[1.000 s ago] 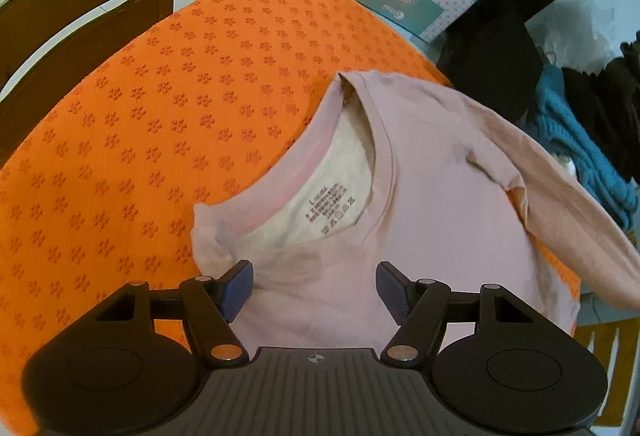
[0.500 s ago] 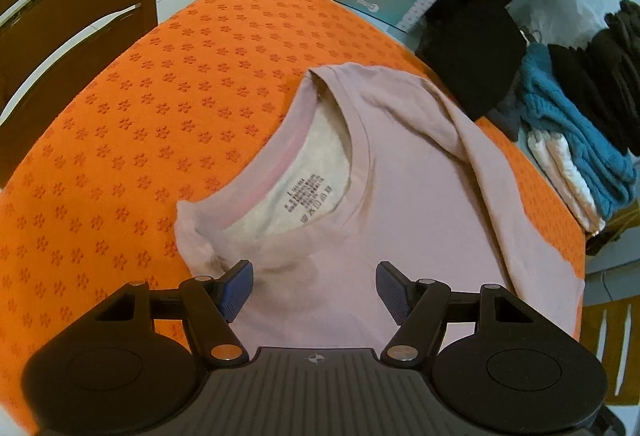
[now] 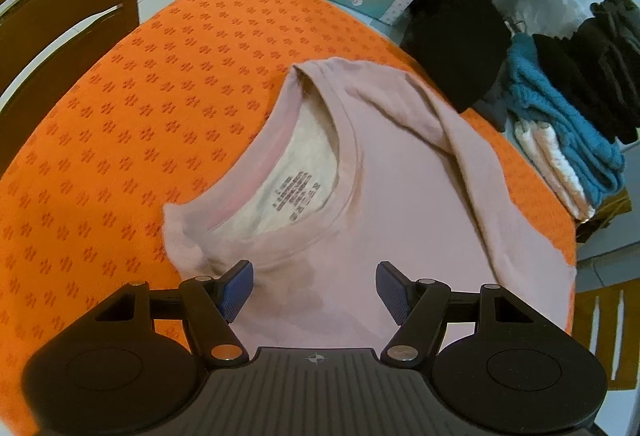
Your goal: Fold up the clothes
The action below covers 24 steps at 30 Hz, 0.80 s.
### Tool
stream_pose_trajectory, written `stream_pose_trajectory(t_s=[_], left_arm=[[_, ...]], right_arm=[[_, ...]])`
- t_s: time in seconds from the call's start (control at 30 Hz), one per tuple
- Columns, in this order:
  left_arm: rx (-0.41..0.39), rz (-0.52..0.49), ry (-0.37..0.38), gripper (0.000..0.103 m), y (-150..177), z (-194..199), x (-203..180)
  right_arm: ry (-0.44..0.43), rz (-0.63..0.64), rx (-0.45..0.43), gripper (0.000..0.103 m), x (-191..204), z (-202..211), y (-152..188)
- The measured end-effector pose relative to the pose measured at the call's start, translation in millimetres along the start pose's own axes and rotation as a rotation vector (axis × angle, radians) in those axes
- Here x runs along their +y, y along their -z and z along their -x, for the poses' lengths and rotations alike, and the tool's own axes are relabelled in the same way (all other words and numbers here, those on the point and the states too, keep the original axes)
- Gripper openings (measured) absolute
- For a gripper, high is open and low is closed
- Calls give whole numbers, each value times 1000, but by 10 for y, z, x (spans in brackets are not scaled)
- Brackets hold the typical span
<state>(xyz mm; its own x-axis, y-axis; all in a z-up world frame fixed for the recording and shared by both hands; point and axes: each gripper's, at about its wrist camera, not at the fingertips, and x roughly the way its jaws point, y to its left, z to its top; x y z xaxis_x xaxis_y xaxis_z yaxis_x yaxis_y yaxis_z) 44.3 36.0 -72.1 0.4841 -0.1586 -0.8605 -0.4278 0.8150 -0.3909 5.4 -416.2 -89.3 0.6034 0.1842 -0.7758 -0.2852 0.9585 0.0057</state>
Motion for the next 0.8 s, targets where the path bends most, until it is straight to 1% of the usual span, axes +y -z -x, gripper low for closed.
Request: stream_pose_trajectory(t_s=[0.07,0.13,0.2,0.27,0.33,0.4,0.47,0.57,0.6,0.63,0.67,0.7,0.8], left_arm=[[-3,-7,10,70,-2,-8,0],[2,-8,14,70,-11,-39,14],[7,-2,18,70,-27,-71,32],[5,6,25,70,-42,-89,45],[3,13,31,70,-53,-98,56],[2,15,34,70,-65,-108,63],[0,18,37,70,-75,-114,74],[-8,27,40,70,-115,-119,96],[-15,42,45,70,-141,-115,107],[-22,57,51,70,-168,-111,118],[-33,78,66,70,-206,-103,129],[-44,100,80,70,-244,-95,140],[-83,141,110,70,-380,-86,135]], right_arm=[[19,-22,3,16,-24,65,10],[35,-73,1,17,-79,133,10],[35,-174,-3,23,-185,193,-3],[8,-311,-15,27,-315,233,-15],[-37,-452,-26,29,-439,219,-27],[-76,-568,-16,30,-521,133,-27],[-112,-665,4,31,-572,10,-19],[-137,-723,45,30,-571,-217,-12],[-134,-728,57,30,-565,-289,-12],[-121,-725,65,26,-560,-347,-18],[-109,-725,72,6,-564,-396,-26],[-102,-729,73,2,-574,-430,-38],[-68,-721,15,2,-643,-312,-141]])
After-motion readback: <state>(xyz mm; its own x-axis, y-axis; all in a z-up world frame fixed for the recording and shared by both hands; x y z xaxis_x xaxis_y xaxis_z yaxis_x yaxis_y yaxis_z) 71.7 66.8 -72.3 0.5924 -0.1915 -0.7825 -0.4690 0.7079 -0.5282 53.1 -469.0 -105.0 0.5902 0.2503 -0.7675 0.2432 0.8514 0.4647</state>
